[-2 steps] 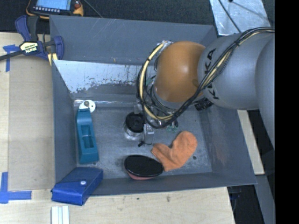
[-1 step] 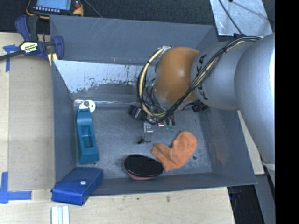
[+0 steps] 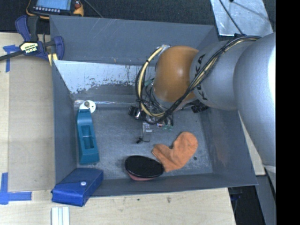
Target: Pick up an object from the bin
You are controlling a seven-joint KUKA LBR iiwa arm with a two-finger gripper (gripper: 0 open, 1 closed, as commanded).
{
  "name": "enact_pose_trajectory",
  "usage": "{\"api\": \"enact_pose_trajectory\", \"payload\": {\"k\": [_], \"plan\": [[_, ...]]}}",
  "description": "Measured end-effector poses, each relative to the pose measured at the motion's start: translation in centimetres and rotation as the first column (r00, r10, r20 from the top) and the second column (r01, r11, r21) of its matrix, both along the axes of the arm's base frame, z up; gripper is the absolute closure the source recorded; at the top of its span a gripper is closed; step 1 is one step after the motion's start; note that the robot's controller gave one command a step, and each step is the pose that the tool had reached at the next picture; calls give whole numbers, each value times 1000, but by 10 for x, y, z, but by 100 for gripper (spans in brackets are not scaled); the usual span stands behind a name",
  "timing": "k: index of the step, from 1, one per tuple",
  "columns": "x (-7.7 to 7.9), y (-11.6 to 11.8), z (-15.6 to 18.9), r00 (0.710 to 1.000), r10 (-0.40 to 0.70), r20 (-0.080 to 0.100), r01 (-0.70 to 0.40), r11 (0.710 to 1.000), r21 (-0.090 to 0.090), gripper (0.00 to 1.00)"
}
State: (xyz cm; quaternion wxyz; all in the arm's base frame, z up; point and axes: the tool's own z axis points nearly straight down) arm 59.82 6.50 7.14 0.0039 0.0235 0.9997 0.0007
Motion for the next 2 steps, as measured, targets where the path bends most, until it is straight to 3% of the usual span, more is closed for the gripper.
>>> {"api": "enact_pose_trajectory", "payload": {"k": [1,2], "plan": [[28,-55,0,987,159,-1,-159,987,-1,0],[32,-38,3,983,181,7,-181,983,-3,100]]}}
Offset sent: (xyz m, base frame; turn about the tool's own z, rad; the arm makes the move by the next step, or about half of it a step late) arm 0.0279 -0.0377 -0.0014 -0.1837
